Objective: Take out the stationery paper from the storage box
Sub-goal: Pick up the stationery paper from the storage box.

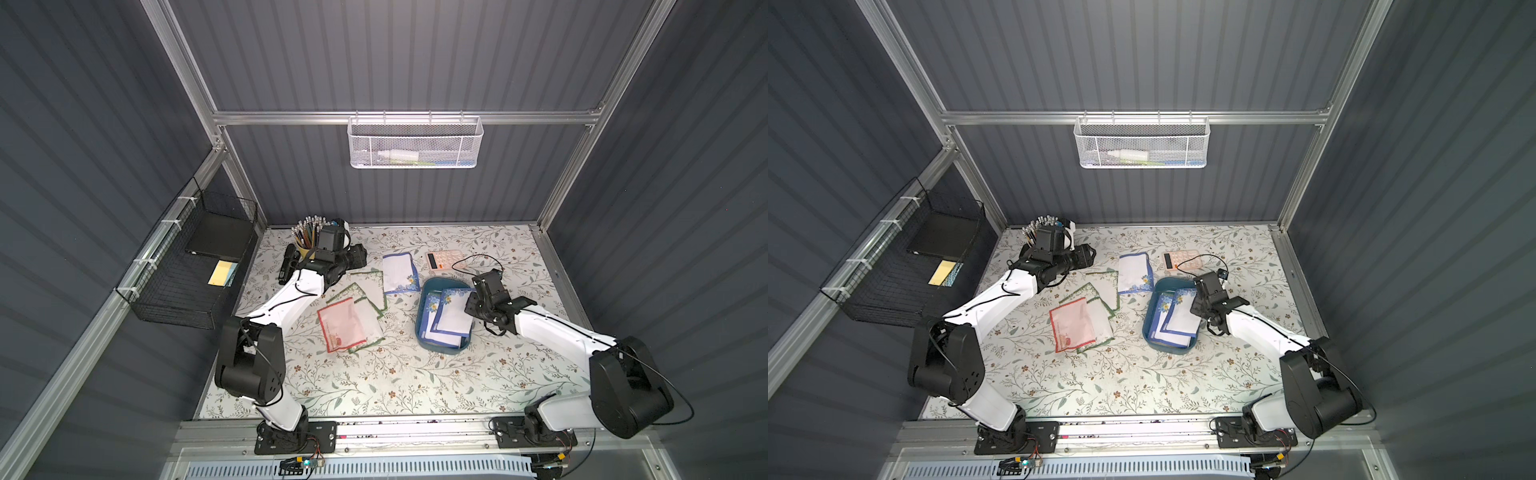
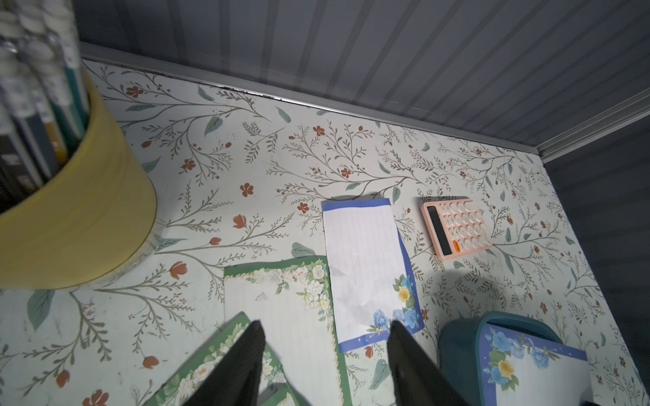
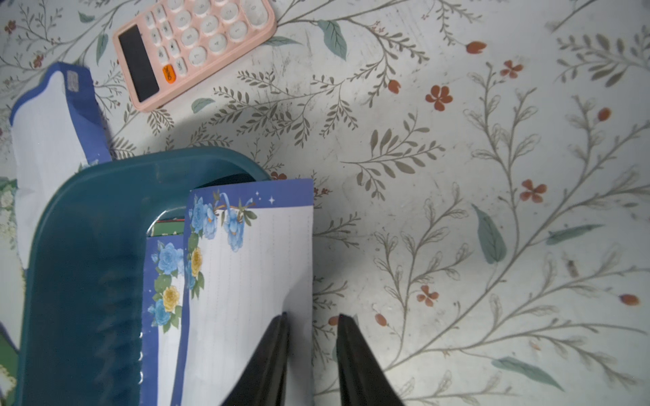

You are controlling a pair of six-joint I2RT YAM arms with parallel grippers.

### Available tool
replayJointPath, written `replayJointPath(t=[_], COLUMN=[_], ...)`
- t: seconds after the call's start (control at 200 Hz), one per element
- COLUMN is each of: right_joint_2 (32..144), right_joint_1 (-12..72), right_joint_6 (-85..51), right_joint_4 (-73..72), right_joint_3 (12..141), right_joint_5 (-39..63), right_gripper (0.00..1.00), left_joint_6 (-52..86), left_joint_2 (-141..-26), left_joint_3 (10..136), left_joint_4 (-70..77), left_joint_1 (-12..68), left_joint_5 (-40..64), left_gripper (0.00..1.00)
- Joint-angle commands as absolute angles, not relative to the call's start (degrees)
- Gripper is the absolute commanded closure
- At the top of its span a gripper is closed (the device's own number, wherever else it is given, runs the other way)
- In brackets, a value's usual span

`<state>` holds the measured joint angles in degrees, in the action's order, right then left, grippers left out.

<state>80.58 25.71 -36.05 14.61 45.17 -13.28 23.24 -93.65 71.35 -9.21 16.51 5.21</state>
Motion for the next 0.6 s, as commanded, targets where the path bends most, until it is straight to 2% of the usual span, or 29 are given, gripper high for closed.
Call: replayJointPath(t=[0.0, 0.15, 0.25, 0.595], right_joint_2=[81.11, 81.50, 81.72, 80.14], right_joint_1=[25.40, 25.38, 25.39, 25.36], right_joint_6=[-35.27, -35.01, -35.00, -34.63], right_joint_4=[14.35, 14.20, 14.07, 15.27], right_joint_3=[46.67, 46.76, 46.76, 47.90], right_joint_5=[-13.55, -12.94, -12.66, -12.50], right_gripper=[0.78, 0.88, 1.00, 1.00], left_joint_6=[23.83, 23.83, 23.91, 23.98], left_joint_2=[-91.67, -91.91, -91.92, -91.68], left_joint_3=[70.40, 70.23, 69.90, 69.37], left_joint_4=[-9.84, -9.96, -9.84, -10.08], left_joint_1=[16.60, 16.59, 16.59, 16.61], left_joint_5=[5.45, 5.62, 5.70, 6.52], left_gripper=[0.41, 0.41, 0.41, 0.42])
